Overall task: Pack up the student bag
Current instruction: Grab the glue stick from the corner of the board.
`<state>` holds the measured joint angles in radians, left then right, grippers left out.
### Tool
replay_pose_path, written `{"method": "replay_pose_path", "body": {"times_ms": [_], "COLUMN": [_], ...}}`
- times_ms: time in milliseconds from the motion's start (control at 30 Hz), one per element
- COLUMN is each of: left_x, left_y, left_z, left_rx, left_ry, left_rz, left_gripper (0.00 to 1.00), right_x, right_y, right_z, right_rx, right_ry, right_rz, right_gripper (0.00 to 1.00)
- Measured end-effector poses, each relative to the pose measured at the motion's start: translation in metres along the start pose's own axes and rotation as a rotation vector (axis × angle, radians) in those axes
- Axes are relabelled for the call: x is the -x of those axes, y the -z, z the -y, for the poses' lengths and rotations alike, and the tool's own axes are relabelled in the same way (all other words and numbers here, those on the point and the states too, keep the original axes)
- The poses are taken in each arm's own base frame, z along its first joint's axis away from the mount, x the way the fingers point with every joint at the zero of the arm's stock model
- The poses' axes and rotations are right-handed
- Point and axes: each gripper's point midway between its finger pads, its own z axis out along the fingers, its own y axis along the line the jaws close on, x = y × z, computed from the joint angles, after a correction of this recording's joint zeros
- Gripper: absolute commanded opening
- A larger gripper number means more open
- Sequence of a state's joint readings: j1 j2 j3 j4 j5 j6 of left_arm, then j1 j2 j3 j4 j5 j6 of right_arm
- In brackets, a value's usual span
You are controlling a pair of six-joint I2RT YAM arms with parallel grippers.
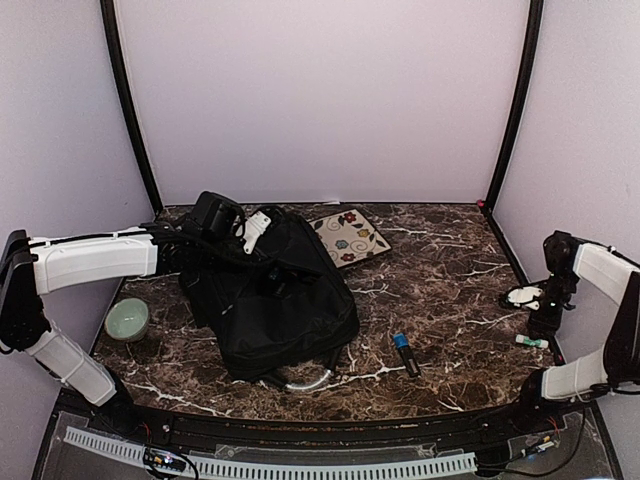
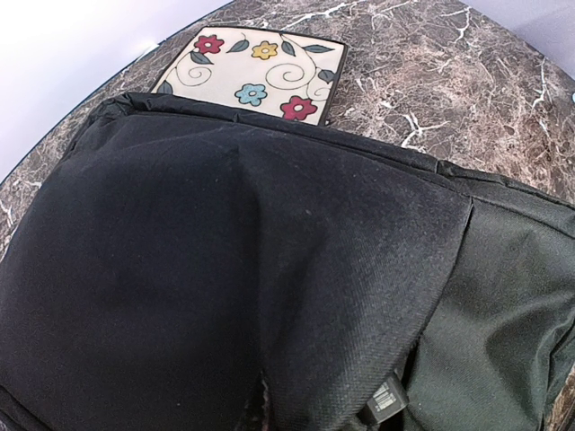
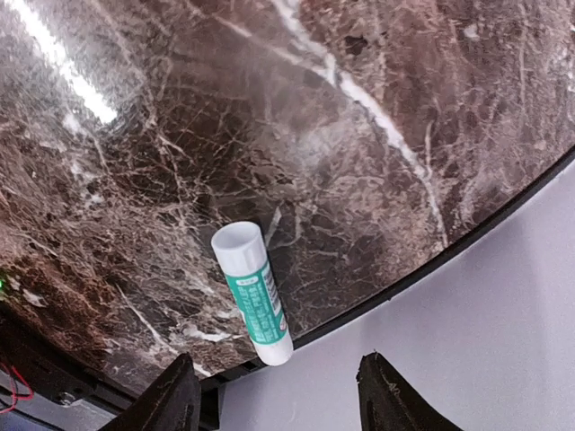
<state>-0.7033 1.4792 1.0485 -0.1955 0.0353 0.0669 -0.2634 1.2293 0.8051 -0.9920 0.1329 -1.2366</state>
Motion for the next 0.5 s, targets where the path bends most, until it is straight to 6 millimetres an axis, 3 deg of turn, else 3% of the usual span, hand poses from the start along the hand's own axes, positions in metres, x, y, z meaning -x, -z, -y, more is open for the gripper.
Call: {"method": "replay_pose_path", "body": {"times_ms": [200,500], "left_x": [0.0,0.0], "left_y": [0.0,0.0], "left_z": [0.0,0.0], "left_rx": [0.0,-0.001], "left_ry": [0.0,0.0], "left_rz": [0.0,0.0], "left_gripper": [0.0,0.0], "right_x": [-0.015,-0.021], "right_y": [-0.025,-0.044], "right_z": [-0.011,0.004], "right_rx": [0.011,-0.006], "right_ry": [0.06,0.039], "right_rz": [-0.058,-0.086], "right_gripper": [0.58,0.54]}}
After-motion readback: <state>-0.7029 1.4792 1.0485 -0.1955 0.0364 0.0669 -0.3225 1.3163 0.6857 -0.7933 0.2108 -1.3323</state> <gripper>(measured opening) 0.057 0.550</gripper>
